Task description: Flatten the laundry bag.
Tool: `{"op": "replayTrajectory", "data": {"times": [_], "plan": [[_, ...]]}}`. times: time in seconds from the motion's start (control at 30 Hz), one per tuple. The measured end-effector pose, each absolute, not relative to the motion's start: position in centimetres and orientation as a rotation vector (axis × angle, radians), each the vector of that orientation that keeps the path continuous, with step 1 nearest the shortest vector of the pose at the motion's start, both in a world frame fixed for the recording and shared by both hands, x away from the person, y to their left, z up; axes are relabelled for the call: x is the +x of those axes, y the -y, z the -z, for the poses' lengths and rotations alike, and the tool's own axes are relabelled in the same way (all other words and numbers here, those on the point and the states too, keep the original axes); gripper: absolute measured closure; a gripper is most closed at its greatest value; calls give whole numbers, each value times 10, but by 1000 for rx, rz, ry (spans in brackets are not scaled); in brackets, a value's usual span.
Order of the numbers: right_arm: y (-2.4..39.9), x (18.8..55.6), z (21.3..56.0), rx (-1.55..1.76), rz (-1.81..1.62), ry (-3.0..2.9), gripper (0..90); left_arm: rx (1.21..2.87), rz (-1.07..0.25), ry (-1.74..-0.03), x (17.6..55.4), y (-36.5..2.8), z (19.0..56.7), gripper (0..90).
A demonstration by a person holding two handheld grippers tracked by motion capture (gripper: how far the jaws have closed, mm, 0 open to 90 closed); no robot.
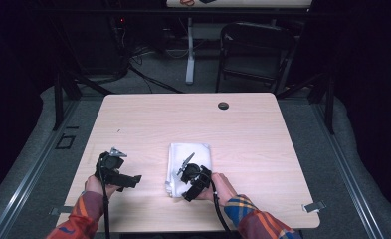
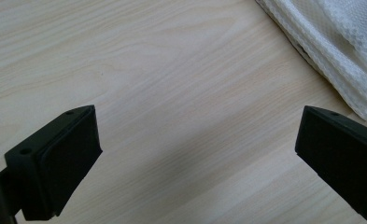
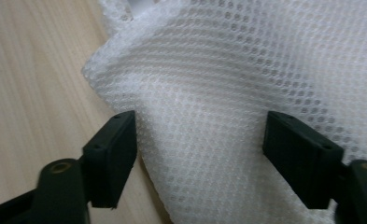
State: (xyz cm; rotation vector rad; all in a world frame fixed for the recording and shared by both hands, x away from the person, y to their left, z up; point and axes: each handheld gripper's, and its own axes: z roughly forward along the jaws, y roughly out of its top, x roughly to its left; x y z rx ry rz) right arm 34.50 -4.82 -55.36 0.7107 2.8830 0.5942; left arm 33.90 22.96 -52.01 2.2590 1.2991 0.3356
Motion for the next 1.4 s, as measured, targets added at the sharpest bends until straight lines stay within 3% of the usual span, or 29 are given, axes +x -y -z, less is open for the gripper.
{"op": "replayTrajectory", "data": {"times": [0.23,0.4,0.57,1.0,1.17,1.4], "plan": [[50,345,553,717,-577,-2854,456,2271,-329,-1293,339,-226,521,0],[58,351,551,803,-676,-2890,665,2290,-318,-1276,339,-224,523,0],[63,356,550,888,-765,-2915,781,2302,-316,-1269,339,-223,524,0],[60,352,543,859,-776,-2913,723,2317,-303,-1258,339,-221,525,0],[61,351,541,864,-795,-2892,797,2321,-301,-1252,339,-220,525,0],[63,350,534,862,-809,-2860,809,2310,-312,-1240,337,-215,523,0]]}}
